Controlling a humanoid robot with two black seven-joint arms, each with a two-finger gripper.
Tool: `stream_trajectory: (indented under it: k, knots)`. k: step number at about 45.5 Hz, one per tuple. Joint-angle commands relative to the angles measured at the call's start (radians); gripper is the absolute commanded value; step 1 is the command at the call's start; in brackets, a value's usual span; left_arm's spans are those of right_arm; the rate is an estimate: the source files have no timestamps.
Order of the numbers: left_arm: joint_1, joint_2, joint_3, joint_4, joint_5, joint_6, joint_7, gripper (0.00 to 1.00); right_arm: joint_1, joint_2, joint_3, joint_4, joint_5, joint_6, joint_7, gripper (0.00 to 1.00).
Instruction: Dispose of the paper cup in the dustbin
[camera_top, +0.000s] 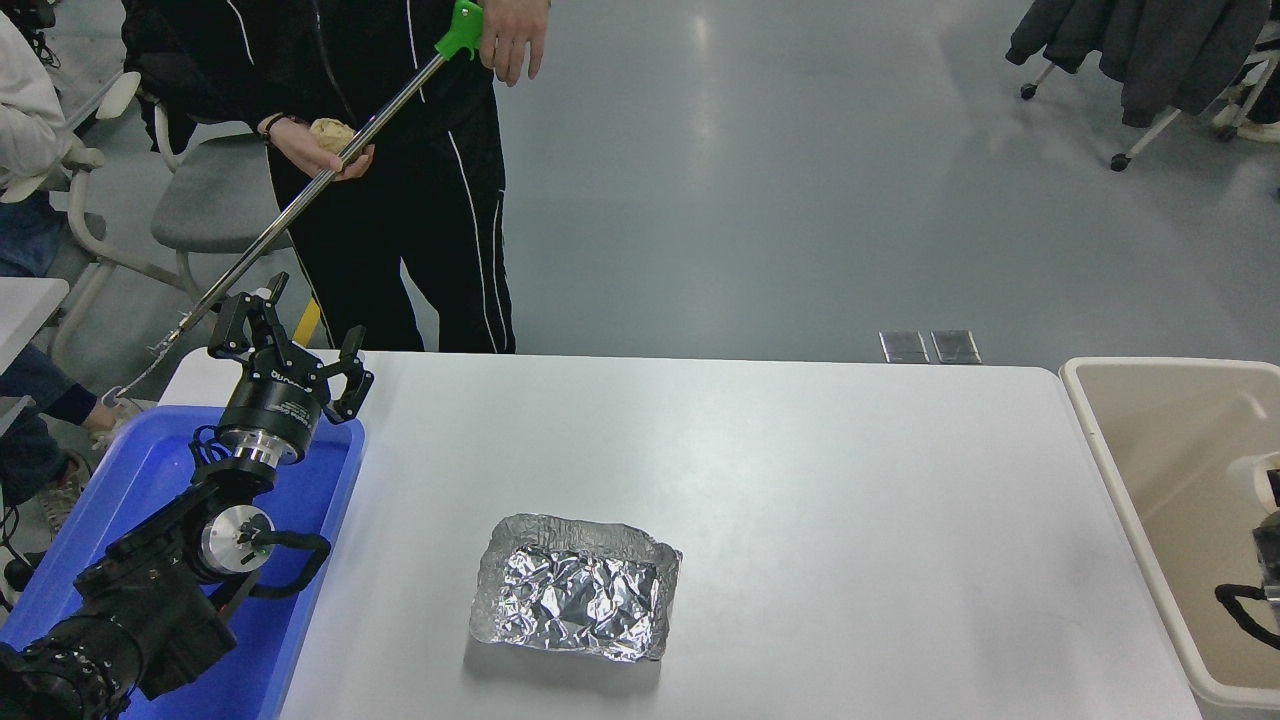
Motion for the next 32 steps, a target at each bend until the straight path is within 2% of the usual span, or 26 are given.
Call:
stream_trajectory:
  k: [1,4,5,8,13,14,18,32]
  knots:
    - [0.000,0.000,0.000,0.000,0.000,0.000,0.000,1.00,-0.014,0.018,0.000,0.003,0.000,-0.006,0.000,0.00]
    - [0.000,0.000,0.000,0.000,0.000,0.000,0.000,1.00,-0.012,0.018,-0.001,0.003,-0.001,-0.010,0.000,0.00]
    - [0.000,0.000,0.000,0.000,0.000,0.000,0.000,1.00,-0.012,0.016,-0.001,0.002,-0.001,-0.011,0.000,0.03]
    - [0.000,0.000,0.000,0.000,0.000,0.000,0.000,1.00,-0.012,0.016,-0.001,0.002,-0.001,-0.011,0.002,0.40]
    - [0.000,0.000,0.000,0.000,0.000,0.000,0.000,1.00,-0.012,0.018,0.002,0.003,0.000,-0.006,0.003,0.88]
    - [0.000,0.000,0.000,0.000,0.000,0.000,0.000,1.00,-0.012,0.018,0.008,0.003,0.000,-0.006,0.003,0.94]
    - [0.000,0.000,0.000,0.000,0.000,0.000,0.000,1.00,-0.004,0.018,0.017,0.017,0.000,-0.005,0.003,0.99]
    - [0.000,0.000,0.000,0.000,0.000,0.000,0.000,1.00,0.107,-0.027,0.029,0.077,0.000,0.003,0.003,0.99]
